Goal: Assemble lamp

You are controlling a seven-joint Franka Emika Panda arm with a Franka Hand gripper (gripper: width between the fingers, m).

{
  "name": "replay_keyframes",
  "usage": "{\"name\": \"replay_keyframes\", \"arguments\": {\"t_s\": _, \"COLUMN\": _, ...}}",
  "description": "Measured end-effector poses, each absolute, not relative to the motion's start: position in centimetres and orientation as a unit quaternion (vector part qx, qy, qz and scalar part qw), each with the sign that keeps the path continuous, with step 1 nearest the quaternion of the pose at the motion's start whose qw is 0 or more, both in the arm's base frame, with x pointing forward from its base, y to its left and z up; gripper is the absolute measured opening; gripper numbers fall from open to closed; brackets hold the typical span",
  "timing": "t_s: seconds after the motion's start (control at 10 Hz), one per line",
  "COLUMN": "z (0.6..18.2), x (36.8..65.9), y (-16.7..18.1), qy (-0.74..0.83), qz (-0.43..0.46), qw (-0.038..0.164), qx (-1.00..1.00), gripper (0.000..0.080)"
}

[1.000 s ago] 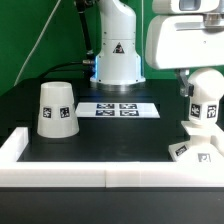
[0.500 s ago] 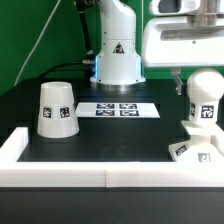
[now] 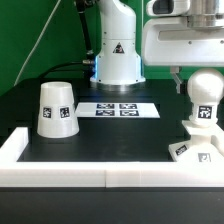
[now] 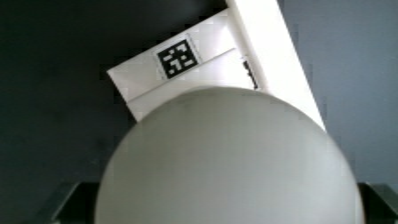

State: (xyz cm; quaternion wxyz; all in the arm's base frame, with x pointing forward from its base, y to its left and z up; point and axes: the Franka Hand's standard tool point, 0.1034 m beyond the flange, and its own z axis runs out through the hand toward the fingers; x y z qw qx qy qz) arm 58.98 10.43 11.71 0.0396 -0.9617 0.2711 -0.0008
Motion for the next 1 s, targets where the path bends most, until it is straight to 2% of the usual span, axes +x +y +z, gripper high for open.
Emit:
{"name": "replay_keyframes", "arguments": {"t_s": 0.3, "z": 11.7, "x": 58.93, "y": 10.59, "qy": 0.354, "qz": 0.006, "qw": 0.045, "qx": -0.934, "gripper": 0.0577}}
{"name": "replay_keyframes", "arguments": {"t_s": 0.6, "z": 11.65, "x": 58.91, "y": 10.48, "qy": 0.504, "qz": 0.028, "qw": 0.067, "qx": -0.861, "gripper": 0.0577}}
{"name": "replay_keyframes", "arguments": {"t_s": 1.0, "z": 11.54, "x": 58.83, "y": 10.82, "qy": 0.617, "qz": 0.045, "qw": 0.071, "qx": -0.783, "gripper": 0.0577}}
